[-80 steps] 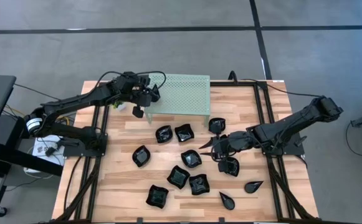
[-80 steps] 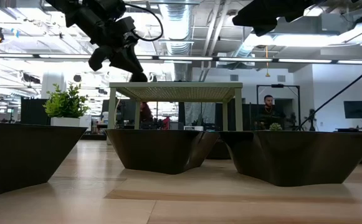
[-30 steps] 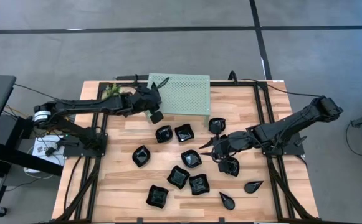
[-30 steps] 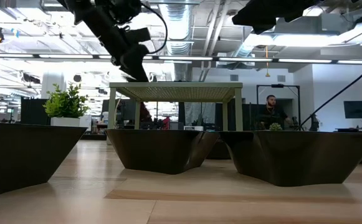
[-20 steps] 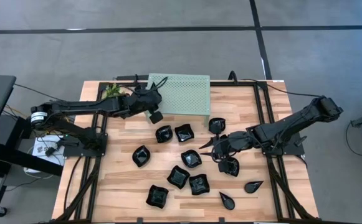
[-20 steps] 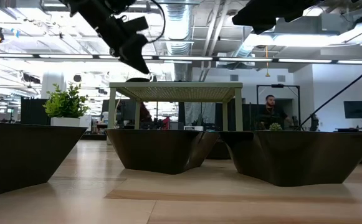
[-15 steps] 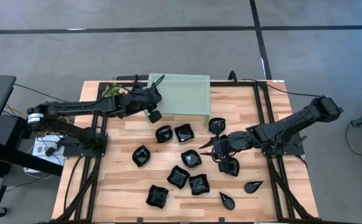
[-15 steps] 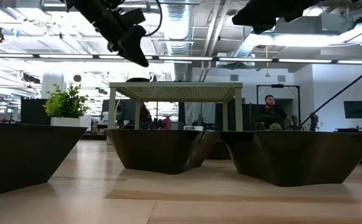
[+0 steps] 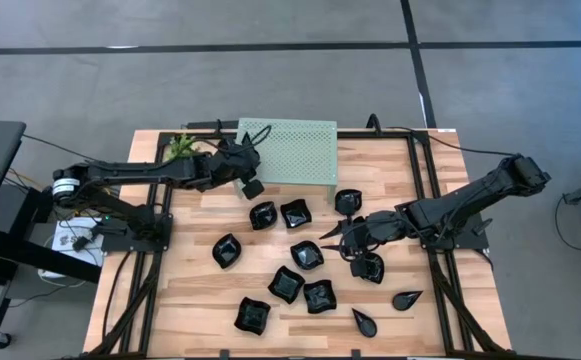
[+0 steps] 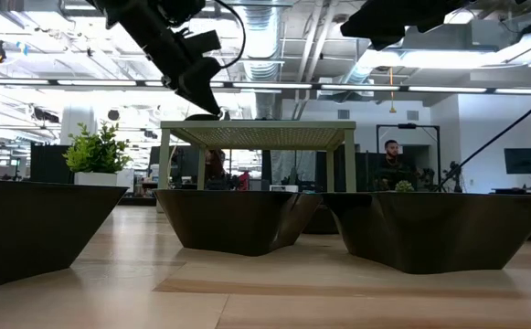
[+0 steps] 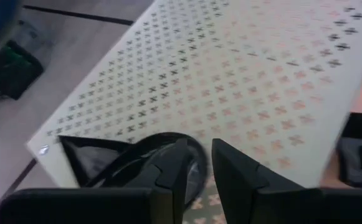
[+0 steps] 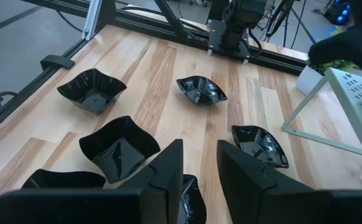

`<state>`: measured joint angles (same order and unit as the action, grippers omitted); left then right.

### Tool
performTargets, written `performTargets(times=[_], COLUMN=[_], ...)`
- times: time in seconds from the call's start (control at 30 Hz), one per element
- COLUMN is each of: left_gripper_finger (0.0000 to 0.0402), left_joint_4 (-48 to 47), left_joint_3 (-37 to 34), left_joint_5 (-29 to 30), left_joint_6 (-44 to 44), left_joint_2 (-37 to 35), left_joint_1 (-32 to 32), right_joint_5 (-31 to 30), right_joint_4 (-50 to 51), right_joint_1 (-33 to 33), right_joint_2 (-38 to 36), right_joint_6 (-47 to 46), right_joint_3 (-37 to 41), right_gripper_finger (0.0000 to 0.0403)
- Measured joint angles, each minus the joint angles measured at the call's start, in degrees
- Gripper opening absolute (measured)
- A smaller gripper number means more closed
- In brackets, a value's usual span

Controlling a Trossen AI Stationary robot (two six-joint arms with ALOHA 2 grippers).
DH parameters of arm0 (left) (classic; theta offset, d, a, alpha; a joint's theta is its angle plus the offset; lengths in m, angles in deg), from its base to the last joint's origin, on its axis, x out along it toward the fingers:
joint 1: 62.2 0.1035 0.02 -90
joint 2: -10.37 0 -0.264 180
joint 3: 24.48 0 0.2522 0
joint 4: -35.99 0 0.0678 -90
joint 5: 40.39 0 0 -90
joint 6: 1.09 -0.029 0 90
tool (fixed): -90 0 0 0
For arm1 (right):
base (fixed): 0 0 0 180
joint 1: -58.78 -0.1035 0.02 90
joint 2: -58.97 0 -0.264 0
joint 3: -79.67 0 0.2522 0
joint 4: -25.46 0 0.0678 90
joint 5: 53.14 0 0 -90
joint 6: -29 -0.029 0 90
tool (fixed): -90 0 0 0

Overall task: Pick & Place Mini shaped plates
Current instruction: Stack the drop shaped plate on top of the other drop shaped plate on the shelf

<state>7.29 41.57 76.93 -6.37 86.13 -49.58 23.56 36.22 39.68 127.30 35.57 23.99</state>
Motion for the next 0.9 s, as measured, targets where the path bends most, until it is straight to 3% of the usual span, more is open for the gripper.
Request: performTargets(times=[0.77, 0.9], left_gripper_finger=[0.0076, 0.0061], left_joint_4=[-0.25, -0.43], left_joint_3=[0.00, 0.00], left_joint_5=[-1.00, -1.02], left_joint_6=[-0.66, -0.72], left_joint_2=[0.49, 0.49], left_joint_1=[0.24, 0.20], right_joint_5=[0.00, 0.00], right_joint_4=[0.02, 0.02], right_joint_1=[0.00, 0.00], right_joint_2=[0.00, 0.00], right_joint_6=[0.00, 0.00], right_joint_3=[0.02, 0.02], right_gripper_finger=[0.0093, 0.0093])
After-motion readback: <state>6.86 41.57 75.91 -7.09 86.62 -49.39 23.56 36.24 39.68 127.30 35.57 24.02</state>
